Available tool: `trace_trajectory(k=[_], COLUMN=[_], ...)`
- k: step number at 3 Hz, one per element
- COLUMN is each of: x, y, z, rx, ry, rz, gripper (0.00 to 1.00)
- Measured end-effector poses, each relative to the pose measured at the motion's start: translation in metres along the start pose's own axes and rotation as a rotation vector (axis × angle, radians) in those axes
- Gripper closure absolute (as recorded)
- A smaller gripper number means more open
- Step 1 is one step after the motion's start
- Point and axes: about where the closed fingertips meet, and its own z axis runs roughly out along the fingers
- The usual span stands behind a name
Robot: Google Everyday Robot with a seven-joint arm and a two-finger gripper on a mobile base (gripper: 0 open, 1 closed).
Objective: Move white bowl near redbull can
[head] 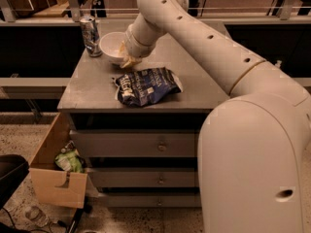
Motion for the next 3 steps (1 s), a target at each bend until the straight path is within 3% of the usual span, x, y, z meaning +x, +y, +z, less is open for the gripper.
trace_trajectory(k=[1,2,3], x=[-0.0007,-0.0013,-0.0028], y=[0.0012,0.0014,-0.0015], z=[0.0033,0.0045,0.0000], rx=[-0.005,-0.007,-0.007], ry=[-0.002,-0.003,-0.003], rz=[-0.001,-0.001,-0.001], gripper=[0.13,0.00,0.00])
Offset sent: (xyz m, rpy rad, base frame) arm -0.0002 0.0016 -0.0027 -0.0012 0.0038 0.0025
